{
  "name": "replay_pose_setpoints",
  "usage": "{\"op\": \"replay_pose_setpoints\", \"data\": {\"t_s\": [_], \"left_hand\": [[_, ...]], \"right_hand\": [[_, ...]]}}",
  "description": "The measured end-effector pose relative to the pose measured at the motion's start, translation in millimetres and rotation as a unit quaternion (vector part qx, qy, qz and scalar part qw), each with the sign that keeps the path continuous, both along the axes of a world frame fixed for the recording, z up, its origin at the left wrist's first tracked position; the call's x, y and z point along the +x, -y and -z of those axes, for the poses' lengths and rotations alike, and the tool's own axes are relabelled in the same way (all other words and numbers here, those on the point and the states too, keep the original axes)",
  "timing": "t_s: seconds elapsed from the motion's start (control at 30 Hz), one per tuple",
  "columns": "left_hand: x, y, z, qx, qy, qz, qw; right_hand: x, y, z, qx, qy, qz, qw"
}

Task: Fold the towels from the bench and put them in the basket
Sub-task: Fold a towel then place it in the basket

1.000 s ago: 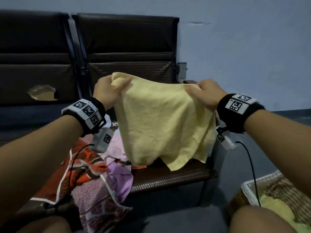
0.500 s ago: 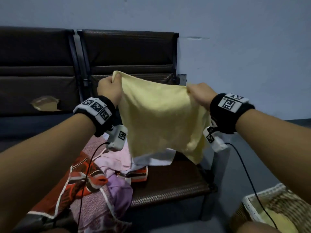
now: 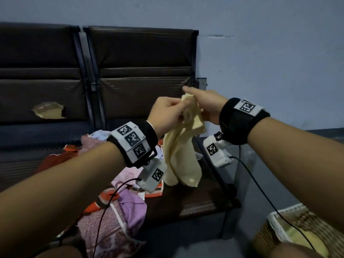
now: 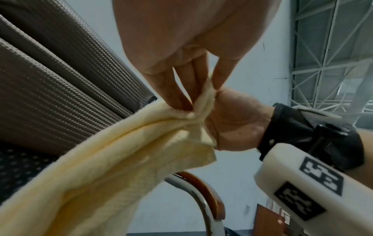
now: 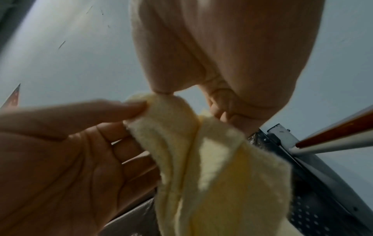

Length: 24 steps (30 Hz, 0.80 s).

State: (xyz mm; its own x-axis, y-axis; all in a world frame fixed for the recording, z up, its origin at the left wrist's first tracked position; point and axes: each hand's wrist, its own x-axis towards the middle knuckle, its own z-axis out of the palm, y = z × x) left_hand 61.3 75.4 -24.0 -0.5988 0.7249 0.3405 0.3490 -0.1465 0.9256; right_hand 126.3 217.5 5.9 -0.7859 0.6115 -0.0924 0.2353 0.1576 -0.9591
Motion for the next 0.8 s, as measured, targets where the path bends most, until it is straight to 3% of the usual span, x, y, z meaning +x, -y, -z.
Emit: {"op": "replay_pose_setpoints", "data": {"t_s": [0.1,0.2,0.27,0.37,0.43,0.5,0.6,0.7,0.8], "left_hand": [[-2.7,4.4,1.6,-0.003,0.026,0.026,0.999],[-20.0,1.9,4.1,0.022,0.031,-0.081,0.996],[-33.5,0.0,6.0,-0.020,0.025,-0.106,0.994],[-50.2,-1.3,9.2,-0.096,0.112,0.025,0.989],[-59.9,1.7,10.0,-0.096,0.122,0.064,0.986],[-69.7,3.5,11.1,-0.072,0.066,0.039,0.994],[-84.0,-1.2,10.3,-0.090,-0.144,-0.059,0.984],[-93.6,-14.8,7.5,-0.122,-0.252,-0.107,0.954],[-104.5,-28.5,-0.7,-0.132,-0.267,-0.136,0.945]], "right_hand": [[6.5,1.3,3.1,0.051,0.026,-0.019,0.998],[14.3,1.1,8.3,0.034,0.049,-0.090,0.994],[17.2,3.0,9.8,0.025,0.052,-0.155,0.986],[17.5,4.4,8.8,0.045,0.025,-0.166,0.985],[18.1,-2.1,7.8,0.087,0.019,-0.157,0.984],[22.0,-13.4,4.4,0.205,0.075,-0.151,0.964],[23.3,-31.5,-1.0,0.365,0.170,-0.142,0.904],[15.7,-46.4,-2.2,0.359,0.186,-0.111,0.908],[1.7,-58.0,1.7,0.406,0.168,-0.027,0.898]]}}
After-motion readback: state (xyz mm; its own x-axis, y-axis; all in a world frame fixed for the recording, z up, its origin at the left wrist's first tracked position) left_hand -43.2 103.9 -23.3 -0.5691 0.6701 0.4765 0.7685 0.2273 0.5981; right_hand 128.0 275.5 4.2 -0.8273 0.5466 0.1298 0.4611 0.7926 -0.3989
